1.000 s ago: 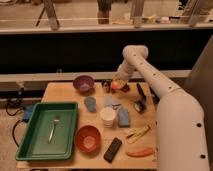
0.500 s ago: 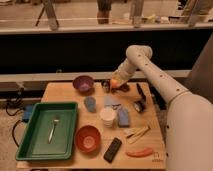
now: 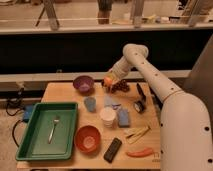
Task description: Place apple in metal cup
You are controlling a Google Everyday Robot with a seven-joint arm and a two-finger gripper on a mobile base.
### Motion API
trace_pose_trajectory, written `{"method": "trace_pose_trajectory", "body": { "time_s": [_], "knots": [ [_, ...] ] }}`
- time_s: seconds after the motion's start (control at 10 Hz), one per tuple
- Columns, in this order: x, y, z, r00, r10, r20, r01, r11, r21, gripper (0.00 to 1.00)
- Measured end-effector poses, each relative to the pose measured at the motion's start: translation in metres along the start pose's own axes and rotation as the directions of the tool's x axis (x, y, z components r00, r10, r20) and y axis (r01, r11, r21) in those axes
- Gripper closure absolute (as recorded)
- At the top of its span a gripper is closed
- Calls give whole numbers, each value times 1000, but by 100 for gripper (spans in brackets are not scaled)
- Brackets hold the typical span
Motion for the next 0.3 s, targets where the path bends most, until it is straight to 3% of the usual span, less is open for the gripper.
{"method": "trace_pose_trajectory", "body": {
  "time_s": [0.1, 0.3],
  "knots": [
    [-2, -4, 2, 1000, -8, 8, 8, 1000, 3, 93],
    [-4, -10, 7, 999, -25, 22, 25, 1000, 4, 76]
  ]
}}
